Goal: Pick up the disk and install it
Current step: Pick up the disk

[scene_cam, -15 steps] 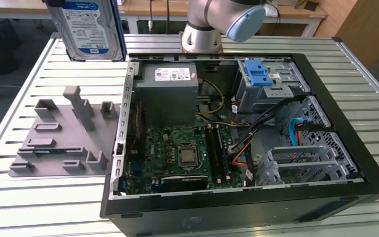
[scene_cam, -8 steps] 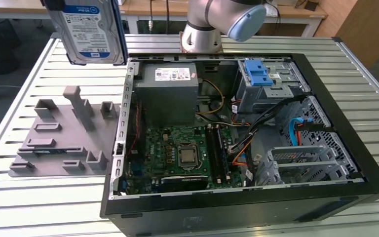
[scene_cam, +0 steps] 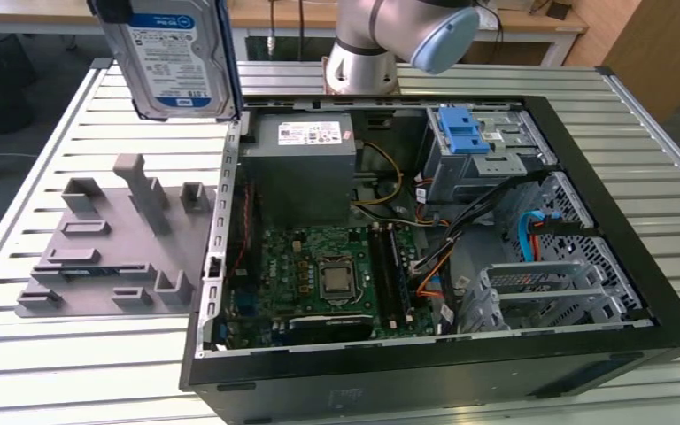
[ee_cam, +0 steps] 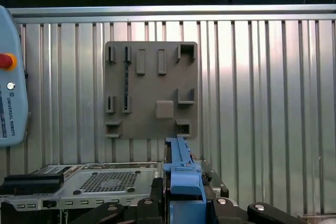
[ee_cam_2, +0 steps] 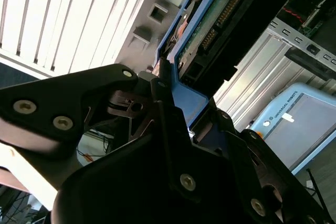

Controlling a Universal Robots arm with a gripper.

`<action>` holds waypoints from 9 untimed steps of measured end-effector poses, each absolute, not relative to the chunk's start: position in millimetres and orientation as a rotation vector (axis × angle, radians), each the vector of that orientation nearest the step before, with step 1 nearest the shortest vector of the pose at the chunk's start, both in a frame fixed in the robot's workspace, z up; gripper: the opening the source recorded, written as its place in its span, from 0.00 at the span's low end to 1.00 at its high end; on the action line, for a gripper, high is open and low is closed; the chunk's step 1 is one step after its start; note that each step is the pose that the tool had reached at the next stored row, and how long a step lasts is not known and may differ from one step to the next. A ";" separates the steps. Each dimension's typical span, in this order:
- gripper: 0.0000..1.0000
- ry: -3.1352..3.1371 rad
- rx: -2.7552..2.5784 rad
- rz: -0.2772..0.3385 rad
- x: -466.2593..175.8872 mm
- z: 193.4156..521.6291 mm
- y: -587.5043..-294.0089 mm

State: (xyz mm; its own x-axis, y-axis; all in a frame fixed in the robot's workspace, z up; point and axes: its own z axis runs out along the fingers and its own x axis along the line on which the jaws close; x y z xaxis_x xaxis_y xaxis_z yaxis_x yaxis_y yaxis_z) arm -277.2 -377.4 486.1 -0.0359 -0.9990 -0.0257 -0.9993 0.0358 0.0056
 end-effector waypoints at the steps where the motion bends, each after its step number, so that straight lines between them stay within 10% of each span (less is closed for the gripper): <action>1: 0.36 2.250 -2.171 0.034 -273.8 486.2 -377.8; 9: 0.36 2.250 -2.171 0.034 -248.5 486.1 -380.3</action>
State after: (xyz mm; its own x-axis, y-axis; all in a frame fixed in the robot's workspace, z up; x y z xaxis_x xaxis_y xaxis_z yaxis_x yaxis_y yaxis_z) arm -248.5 -380.3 486.1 -0.0359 -0.9990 -0.0256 -0.9993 0.0358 0.0056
